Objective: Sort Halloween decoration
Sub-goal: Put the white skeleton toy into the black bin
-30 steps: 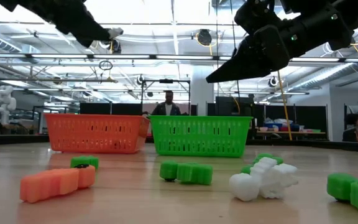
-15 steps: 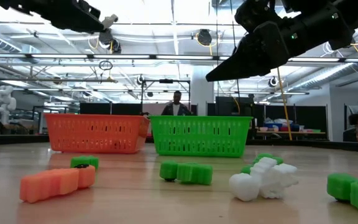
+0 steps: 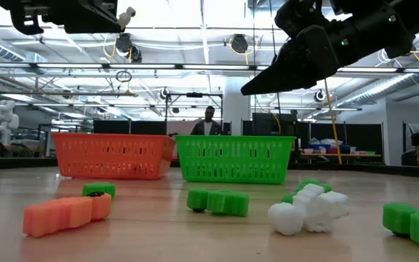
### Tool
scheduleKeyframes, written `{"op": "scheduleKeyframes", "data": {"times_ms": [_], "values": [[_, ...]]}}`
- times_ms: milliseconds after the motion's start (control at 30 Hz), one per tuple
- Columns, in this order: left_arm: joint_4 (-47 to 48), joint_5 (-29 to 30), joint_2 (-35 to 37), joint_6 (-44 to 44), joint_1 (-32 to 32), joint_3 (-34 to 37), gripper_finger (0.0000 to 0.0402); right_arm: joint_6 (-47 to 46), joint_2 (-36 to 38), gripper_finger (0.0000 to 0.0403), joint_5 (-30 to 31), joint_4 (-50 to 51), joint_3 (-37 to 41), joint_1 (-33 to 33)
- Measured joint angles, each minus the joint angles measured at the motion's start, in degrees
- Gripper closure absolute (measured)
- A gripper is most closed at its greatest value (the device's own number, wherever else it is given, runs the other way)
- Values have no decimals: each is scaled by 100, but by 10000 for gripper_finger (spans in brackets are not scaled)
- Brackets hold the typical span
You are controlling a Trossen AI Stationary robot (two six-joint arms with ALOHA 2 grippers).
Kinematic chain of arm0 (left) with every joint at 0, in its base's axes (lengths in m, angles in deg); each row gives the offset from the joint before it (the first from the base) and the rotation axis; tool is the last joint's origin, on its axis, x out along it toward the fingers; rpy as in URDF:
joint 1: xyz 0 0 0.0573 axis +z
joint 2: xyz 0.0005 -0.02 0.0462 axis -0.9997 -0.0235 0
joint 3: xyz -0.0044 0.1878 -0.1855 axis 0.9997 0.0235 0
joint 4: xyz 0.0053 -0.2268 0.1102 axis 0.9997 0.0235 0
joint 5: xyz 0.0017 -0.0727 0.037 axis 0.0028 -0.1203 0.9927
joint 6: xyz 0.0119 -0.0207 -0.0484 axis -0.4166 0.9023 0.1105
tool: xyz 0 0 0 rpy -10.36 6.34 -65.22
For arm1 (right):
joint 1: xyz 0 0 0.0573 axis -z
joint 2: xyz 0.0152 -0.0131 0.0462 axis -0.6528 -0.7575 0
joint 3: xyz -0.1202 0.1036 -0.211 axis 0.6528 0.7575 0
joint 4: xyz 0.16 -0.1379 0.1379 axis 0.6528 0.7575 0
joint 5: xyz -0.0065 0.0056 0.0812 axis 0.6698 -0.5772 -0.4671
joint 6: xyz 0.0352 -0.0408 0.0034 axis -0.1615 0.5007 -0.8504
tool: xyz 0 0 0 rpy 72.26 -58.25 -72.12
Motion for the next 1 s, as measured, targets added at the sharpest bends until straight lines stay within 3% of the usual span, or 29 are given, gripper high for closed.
{"op": "scheduleKeyframes", "data": {"times_ms": [233, 400, 700, 1000], "values": [[56, 6, 0, 2136, 0, -2, 394, -77, 0, 275, 0, 0, 0, 0], [621, 617, -10, 3741, -390, -4, 394, -213, 0, 275, 0, 2, 0, 0], [833, 1314, -379, 5291, -2250, -9, 394, -452, 0, 275, 0, 87, 2, -12], [957, 1488, -1716, 6358, -3959, -489, 394, -474, 0, 275, 0, 87, 2, -114]]}}
